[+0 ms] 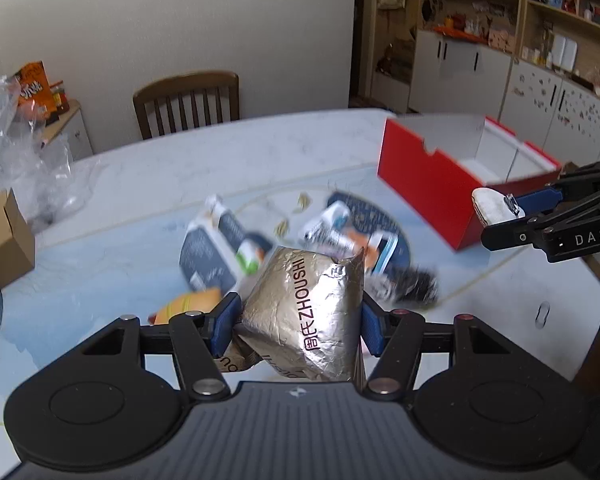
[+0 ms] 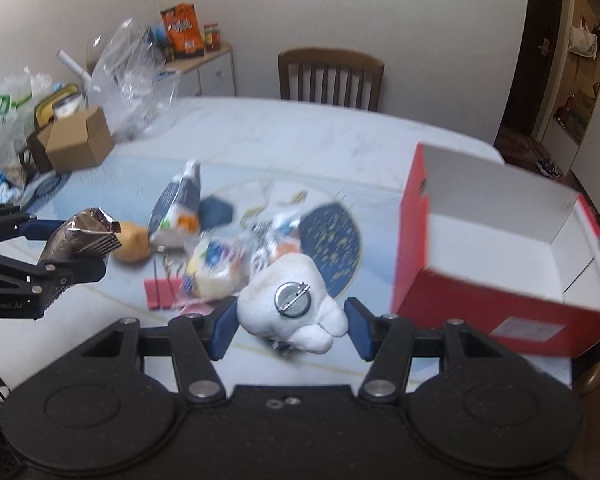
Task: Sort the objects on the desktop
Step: 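Carry the foil packet and plush toy over the red shoebox with both tools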
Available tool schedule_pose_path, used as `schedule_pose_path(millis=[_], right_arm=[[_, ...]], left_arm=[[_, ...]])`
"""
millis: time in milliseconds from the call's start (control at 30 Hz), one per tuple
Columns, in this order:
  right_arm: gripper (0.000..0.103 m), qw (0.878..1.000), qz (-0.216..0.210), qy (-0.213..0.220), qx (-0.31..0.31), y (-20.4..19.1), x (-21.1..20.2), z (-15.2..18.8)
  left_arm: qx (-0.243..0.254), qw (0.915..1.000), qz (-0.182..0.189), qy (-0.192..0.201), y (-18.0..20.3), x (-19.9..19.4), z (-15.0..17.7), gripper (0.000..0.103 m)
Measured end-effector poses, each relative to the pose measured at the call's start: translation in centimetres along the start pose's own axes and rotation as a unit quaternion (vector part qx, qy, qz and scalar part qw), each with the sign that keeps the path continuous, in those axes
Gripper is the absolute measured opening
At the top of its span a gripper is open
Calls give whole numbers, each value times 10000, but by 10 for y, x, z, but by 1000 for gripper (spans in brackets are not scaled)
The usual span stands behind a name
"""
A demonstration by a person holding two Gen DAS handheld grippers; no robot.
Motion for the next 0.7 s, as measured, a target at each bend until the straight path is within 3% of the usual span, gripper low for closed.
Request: schedule_pose_path(millis=[433,700], right_arm=[[57,9993,65,312,175,75,-20,-51],[57,9984,139,496,234,121,-22,-65]], left_arm=[[-104,9992,-22,397,46,7,-86,60],[158,9983,165,536,90,31,-129,60]])
Point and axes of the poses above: each gripper's, at about its wrist camera, not at the fingertips, and x roughly the way its jaws point, y to its right, z to its underside, the point moved 8 cm from there along x, roughly the way its jaws point, and after that the axes turned 11 degrees about x, right-handed, at the moved point
